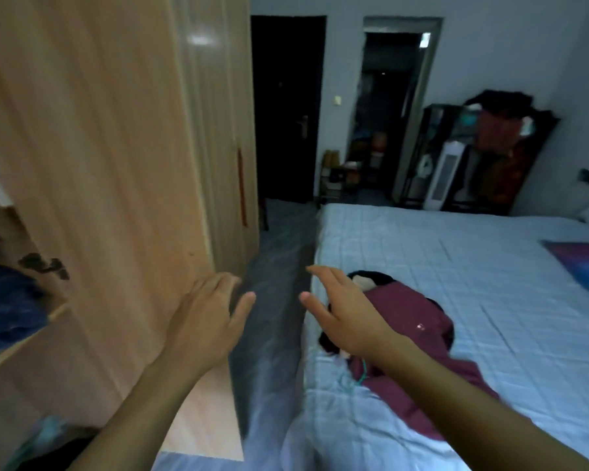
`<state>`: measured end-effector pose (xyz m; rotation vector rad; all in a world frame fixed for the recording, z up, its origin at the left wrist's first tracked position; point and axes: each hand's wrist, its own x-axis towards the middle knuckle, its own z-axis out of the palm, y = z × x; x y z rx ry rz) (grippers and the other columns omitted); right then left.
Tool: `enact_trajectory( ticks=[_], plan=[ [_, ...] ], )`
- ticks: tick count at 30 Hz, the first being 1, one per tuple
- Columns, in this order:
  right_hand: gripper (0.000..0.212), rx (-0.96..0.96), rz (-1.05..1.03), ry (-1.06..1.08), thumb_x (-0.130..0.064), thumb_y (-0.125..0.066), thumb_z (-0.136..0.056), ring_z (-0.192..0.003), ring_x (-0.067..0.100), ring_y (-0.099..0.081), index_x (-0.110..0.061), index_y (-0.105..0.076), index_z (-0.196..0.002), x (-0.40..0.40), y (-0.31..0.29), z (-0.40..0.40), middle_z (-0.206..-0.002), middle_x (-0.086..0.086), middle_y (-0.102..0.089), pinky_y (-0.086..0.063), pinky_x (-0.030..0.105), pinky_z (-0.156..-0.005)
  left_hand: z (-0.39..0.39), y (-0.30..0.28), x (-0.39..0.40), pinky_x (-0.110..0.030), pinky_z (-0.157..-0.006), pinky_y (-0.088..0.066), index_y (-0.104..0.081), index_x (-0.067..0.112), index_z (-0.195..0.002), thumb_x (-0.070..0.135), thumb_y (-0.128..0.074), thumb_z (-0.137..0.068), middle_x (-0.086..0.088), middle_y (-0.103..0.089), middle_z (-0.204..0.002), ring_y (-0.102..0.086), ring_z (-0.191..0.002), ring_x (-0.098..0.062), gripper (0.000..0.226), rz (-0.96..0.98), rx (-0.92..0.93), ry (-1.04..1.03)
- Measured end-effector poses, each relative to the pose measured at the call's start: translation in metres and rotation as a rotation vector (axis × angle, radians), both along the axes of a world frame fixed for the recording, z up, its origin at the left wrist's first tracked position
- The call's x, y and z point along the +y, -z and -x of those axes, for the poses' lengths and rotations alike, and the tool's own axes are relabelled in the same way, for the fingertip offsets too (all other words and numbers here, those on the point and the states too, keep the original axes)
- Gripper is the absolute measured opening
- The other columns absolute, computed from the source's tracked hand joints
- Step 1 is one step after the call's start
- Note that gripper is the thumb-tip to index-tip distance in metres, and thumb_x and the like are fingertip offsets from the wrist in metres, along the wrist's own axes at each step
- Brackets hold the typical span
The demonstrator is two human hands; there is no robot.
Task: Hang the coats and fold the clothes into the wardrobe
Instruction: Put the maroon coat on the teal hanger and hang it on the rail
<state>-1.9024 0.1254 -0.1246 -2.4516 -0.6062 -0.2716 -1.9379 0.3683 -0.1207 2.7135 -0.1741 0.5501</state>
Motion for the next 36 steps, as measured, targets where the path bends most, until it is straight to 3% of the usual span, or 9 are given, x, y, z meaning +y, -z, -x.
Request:
enact_trajectory(
  ticks=[7,12,17,22,26,31,36],
  plan=[
    [0.075,0.015,-0.036,0.231,-0.066,-0.030,-0.090,-0.133,0.023,-0.045,-0.017,-0.042,-0.145,-0.161,0.022,0.010,-0.144,0.005,-0.050,-0.034,0.035,-0.113,-0.046,0.029,-0.155,-0.043,-0.100,-0.045,-0.061,0.020,-0.119,0.069,-0.022,-0.088,-0.002,-0.061,-0.128,-0.054,-0.118,-0.025,0.070,0.005,0.111,0.210],
    [0.074,0.064,-0.120,0.351,-0.065,-0.035,-0.091,-0.131,0.021,-0.047,-0.013,-0.047,-0.142,-0.280,0.043,0.005,-0.140,0.006,-0.054,-0.037,0.039,-0.112,-0.059,0.055,-0.266,-0.038,-0.095,-0.046,-0.062,0.019,-0.120,0.070,-0.023,-0.085,0.000,-0.063,-0.123,-0.056,-0.113,-0.022,0.073,0.029,0.193,0.264],
    [0.074,0.144,-0.141,0.402,-0.064,-0.038,-0.089,-0.127,0.021,-0.050,-0.012,-0.049,-0.140,-0.362,0.076,-0.002,-0.136,0.006,-0.056,-0.039,0.036,-0.107,-0.072,0.088,-0.343,-0.042,-0.092,-0.048,-0.062,0.021,-0.115,0.069,-0.026,-0.086,0.002,-0.064,-0.115,-0.057,-0.107,-0.021,0.067,0.024,0.305,0.282],
    [0.067,0.236,-0.165,0.389,-0.057,-0.048,-0.090,-0.125,0.022,-0.051,-0.016,-0.046,-0.143,-0.396,0.102,-0.024,-0.138,0.006,-0.054,-0.048,0.044,-0.100,-0.085,0.117,-0.370,-0.038,-0.091,-0.047,-0.062,0.021,-0.117,0.071,-0.026,-0.083,0.004,-0.062,-0.114,-0.056,-0.105,-0.017,0.070,0.076,0.404,0.221],
    [0.054,0.232,-0.164,0.373,-0.035,-0.060,-0.097,-0.129,0.022,-0.050,-0.013,-0.044,-0.145,-0.399,0.119,-0.054,-0.141,0.007,-0.052,-0.044,0.039,-0.105,-0.112,0.134,-0.377,-0.040,-0.087,-0.049,-0.063,0.021,-0.109,0.069,-0.030,-0.082,0.004,-0.063,-0.104,-0.056,-0.097,-0.016,0.064,0.129,0.436,0.202],
    [0.060,0.253,-0.090,0.353,-0.047,-0.054,-0.095,-0.130,0.020,-0.049,-0.017,-0.043,-0.147,-0.383,0.134,-0.095,-0.144,0.004,-0.050,-0.040,0.036,-0.109,-0.169,0.158,-0.372,-0.038,-0.088,-0.049,-0.063,0.019,-0.117,0.050,-0.051,-0.096,-0.001,-0.063,-0.113,-0.058,-0.104,-0.019,0.039,0.197,0.437,0.190],
    [0.062,0.290,-0.011,0.271,-0.048,-0.053,-0.093,-0.135,0.018,-0.044,-0.019,-0.042,-0.147,-0.358,0.146,-0.141,-0.146,0.000,-0.048,-0.037,0.032,-0.111,-0.206,0.185,-0.355,-0.038,-0.089,-0.049,-0.063,0.018,-0.117,0.046,-0.053,-0.097,0.001,-0.063,-0.112,-0.059,-0.104,-0.018,0.036,0.302,0.448,0.136]
  ],
)
